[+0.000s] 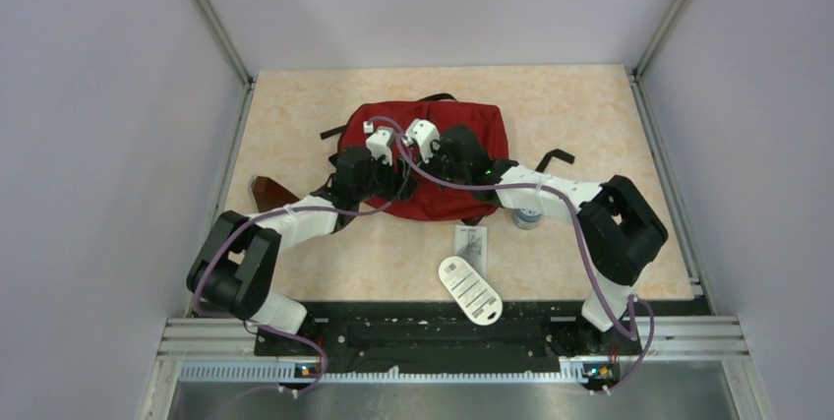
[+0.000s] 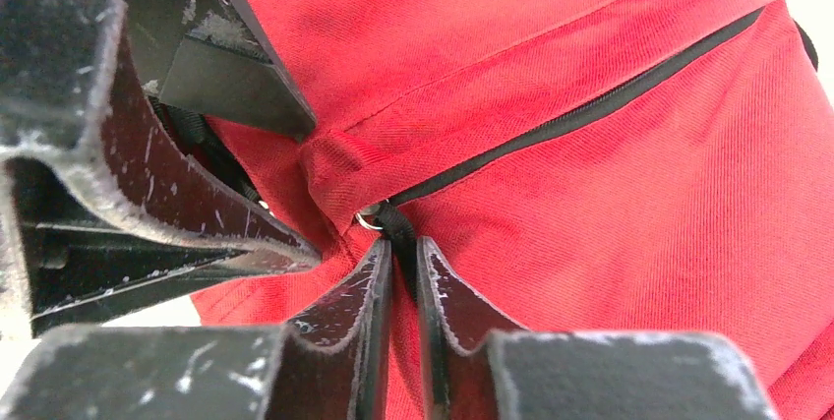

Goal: Pack the student bag
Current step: Unzip the student bag at the center of the board.

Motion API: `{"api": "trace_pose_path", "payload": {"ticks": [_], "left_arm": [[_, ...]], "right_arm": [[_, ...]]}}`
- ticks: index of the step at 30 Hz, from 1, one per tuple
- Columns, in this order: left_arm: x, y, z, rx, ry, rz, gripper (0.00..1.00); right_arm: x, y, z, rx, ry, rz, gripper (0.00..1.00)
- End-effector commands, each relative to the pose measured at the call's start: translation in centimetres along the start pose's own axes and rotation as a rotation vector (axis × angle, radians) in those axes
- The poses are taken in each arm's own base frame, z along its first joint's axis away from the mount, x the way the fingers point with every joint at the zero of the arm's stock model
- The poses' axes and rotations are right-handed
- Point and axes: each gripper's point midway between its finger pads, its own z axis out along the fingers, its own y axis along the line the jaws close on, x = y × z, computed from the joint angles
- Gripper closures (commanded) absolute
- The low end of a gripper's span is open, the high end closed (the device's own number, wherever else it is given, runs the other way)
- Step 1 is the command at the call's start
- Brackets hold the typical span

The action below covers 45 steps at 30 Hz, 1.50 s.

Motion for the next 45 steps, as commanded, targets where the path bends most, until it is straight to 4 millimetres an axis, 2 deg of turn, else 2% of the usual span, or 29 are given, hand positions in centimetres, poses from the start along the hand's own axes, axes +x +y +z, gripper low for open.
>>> {"api": "trace_pose_path", "payload": {"ticks": [1, 5, 8, 16, 23, 27, 30, 31, 35, 42, 45], "left_arm": [[-2.5, -0.9, 0.8, 0.017, -0.075, 0.061, 0.4], [-2.3, -0.7, 1.0, 0.016, -0.072, 0.058, 0.49], [-2.2, -0.8, 1.1, 0.019, -0.069, 0.056, 0.54], [-2.1, -1.0, 1.4, 0.03, -0.065, 0.06, 0.74], [-1.7, -1.1, 1.5, 0.03, -0.057, 0.059, 0.82], [-1.7, -1.1, 1.4, 0.028, -0.059, 0.056, 0.87], [-1.6, -1.1, 1.4, 0.029, -0.057, 0.054, 0.94], [-1.6, -1.2, 1.4, 0.031, -0.056, 0.054, 0.97], [-1.0, -1.0, 1.4, 0.027, -0.045, 0.05, 1.0], [0.5, -0.7, 1.0, 0.024, -0.029, 0.034, 1.0], [1.2, -0.6, 0.7, 0.02, -0.022, 0.023, 1.0]], "right_arm": [[-4.1, -1.7, -0.8, 0.063, -0.089, -0.023, 0.84], [-3.8, -1.3, -0.2, 0.043, -0.08, -0.021, 0.83], [-4.1, -1.1, -0.3, 0.031, -0.091, -0.016, 0.77], [-4.8, -0.3, -0.3, -0.015, -0.112, -0.003, 0.71], [-4.0, 0.2, 0.5, -0.041, -0.087, 0.001, 0.7], [-3.1, 0.5, 1.0, -0.051, -0.064, 0.002, 0.78], [-2.9, 0.4, 1.1, -0.046, -0.064, 0.002, 0.97], [-2.9, 0.3, 1.1, -0.039, -0.065, 0.003, 1.0], [-3.2, -0.6, 0.9, 0.014, -0.079, 0.007, 1.0], [-4.5, -4.6, 0.2, 0.228, -0.123, 0.007, 1.0], [-5.0, -5.0, 0.2, 0.246, -0.136, -0.002, 1.0]]}}
